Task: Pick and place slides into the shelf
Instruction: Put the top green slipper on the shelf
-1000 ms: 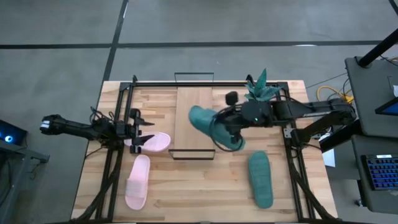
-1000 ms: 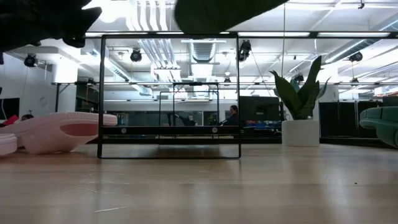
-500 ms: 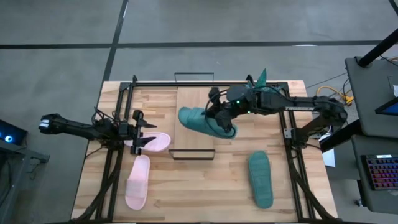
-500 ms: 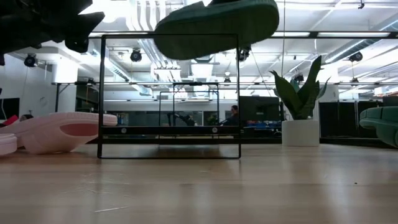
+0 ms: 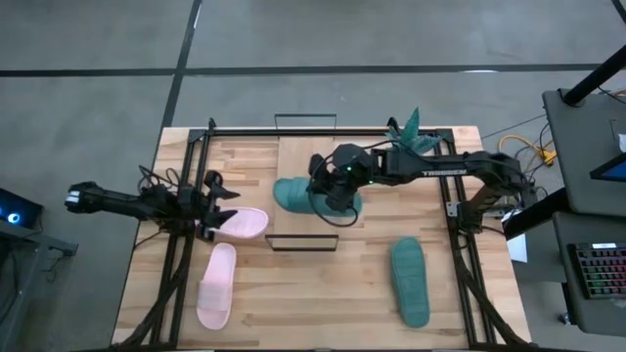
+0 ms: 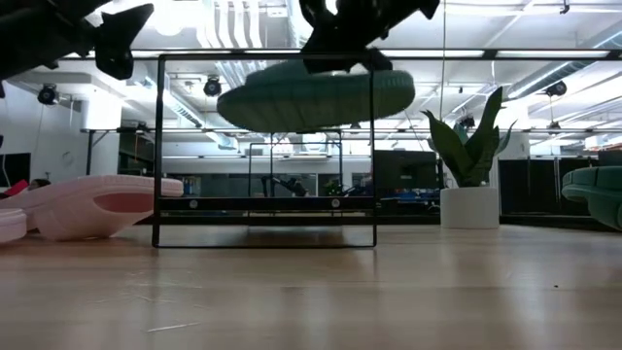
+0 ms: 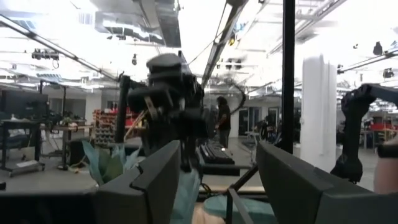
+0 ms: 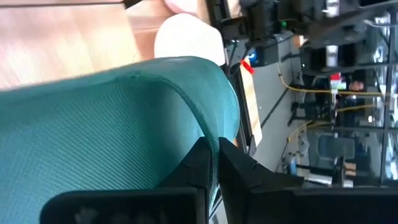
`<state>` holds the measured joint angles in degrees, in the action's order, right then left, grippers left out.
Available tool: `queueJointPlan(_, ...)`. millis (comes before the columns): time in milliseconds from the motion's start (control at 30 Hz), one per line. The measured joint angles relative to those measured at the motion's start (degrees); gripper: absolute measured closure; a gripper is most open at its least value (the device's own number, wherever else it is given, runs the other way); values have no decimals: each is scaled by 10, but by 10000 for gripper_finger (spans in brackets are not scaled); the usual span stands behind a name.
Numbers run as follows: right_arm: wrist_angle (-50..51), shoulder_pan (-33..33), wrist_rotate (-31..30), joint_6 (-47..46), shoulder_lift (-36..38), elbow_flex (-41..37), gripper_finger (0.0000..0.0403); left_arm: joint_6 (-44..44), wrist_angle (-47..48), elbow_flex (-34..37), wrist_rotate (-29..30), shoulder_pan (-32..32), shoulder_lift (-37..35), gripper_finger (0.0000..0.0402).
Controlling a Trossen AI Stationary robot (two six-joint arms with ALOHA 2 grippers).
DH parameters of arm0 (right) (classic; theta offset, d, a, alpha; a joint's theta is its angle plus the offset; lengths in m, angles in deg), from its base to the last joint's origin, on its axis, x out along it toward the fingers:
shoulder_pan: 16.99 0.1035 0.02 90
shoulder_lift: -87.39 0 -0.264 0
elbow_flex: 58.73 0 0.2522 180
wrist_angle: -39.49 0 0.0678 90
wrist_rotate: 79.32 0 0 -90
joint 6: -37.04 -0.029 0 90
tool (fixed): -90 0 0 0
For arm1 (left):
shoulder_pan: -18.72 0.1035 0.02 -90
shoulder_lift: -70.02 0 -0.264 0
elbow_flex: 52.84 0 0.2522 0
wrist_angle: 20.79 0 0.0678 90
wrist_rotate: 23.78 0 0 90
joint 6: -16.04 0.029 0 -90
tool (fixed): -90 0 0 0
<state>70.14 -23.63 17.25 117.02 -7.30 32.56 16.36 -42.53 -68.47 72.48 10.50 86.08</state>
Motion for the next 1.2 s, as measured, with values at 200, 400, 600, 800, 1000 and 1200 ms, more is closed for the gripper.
queueJointPlan(200, -14, 3, -2, 46, -30, 0, 391, 37, 1, 0, 0, 0, -21, 205)
queueJointPlan(400, -19, 10, 21, 71, -37, 0, 391, 51, 2, 0, 6, 0, -22, 205)
queueJointPlan(600, -17, 17, 95, 91, -35, 0, 391, 51, 5, 0, 36, 0, -22, 205)
queueJointPlan(800, -19, 17, 94, 96, -38, 0, 391, 51, 6, 0, 45, 0, -22, 205)
queueJointPlan(1000, -26, 18, 99, 96, -38, -4, 391, 52, 6, 0, 47, 0, -22, 205)
queueJointPlan(1200, -55, 27, 99, 95, -39, -19, 391, 78, 6, 0, 50, 0, -22, 205)
